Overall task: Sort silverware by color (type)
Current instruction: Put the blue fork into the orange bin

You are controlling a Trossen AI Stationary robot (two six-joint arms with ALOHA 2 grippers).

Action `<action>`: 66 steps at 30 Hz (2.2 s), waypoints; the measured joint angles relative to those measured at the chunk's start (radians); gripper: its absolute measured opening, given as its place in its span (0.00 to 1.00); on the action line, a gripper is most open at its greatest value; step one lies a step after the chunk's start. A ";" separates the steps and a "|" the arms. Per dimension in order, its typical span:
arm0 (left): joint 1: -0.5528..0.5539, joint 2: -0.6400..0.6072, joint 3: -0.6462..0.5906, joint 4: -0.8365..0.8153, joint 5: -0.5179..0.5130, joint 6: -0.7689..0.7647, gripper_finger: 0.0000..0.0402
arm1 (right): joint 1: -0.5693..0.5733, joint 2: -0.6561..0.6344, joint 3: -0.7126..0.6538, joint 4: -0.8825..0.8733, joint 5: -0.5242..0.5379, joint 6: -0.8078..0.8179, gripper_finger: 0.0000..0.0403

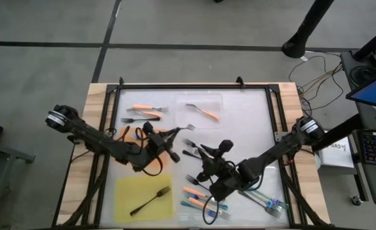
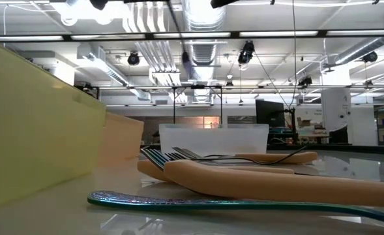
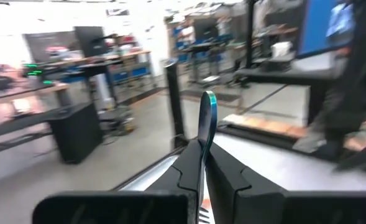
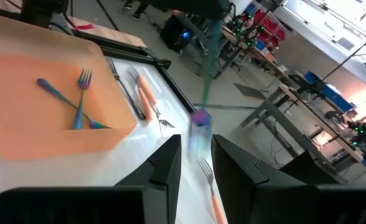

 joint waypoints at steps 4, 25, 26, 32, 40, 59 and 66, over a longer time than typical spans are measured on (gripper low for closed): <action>-0.047 -0.049 -0.013 -0.141 -0.139 -0.037 0.00 | 0.007 -0.022 0.000 -0.022 0.006 0.014 0.20; -0.288 -0.249 -0.005 -0.940 0.125 -0.466 0.00 | 0.012 -0.097 0.000 -0.206 0.001 0.179 0.20; -0.279 -0.261 0.004 -1.017 0.151 -0.509 0.00 | 0.012 -0.097 0.000 -0.206 0.002 0.178 0.20; -0.194 -0.313 0.108 -1.557 0.330 -0.816 0.00 | 0.012 -0.097 0.000 -0.205 0.002 0.197 0.20; -0.113 -0.288 0.162 -1.717 0.645 -0.793 0.00 | 0.007 -0.096 0.000 -0.205 0.002 0.198 0.20; -0.086 -0.139 0.134 -1.753 0.761 -0.729 0.00 | 0.005 -0.095 0.000 -0.203 -0.031 0.225 0.20; -0.083 -0.100 0.134 -1.757 0.757 -0.699 0.12 | 0.005 -0.100 0.000 -0.206 -0.032 0.222 0.20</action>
